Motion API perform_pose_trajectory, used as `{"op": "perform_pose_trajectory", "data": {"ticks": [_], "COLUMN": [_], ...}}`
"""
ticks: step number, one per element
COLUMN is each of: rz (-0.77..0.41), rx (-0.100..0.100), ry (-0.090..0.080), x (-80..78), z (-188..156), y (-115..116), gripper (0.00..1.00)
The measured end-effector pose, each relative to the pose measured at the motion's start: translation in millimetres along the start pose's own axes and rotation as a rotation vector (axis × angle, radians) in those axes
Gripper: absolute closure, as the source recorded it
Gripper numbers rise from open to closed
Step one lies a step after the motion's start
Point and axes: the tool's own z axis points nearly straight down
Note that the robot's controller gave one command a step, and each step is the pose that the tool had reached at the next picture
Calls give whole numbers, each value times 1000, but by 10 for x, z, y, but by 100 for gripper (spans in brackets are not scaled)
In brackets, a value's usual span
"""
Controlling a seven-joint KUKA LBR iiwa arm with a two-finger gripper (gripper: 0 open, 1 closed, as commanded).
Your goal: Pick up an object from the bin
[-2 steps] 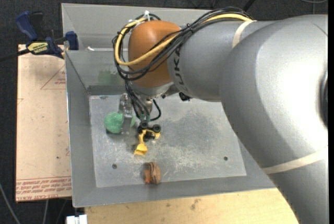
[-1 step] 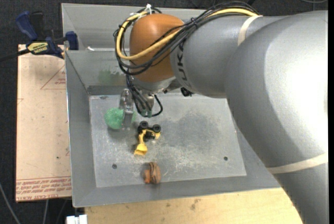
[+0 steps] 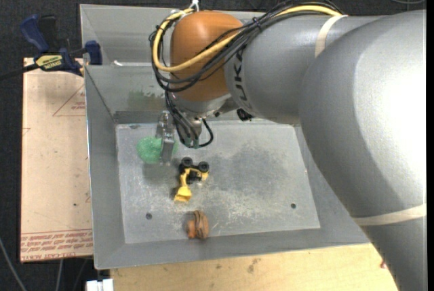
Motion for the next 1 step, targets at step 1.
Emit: {"op": "perform_pose_trajectory", "data": {"ticks": [1], "rz": [0], "rx": [-1], "ry": [-3], "x": [-5], "z": [-138], "y": [2], "gripper": [100]}}
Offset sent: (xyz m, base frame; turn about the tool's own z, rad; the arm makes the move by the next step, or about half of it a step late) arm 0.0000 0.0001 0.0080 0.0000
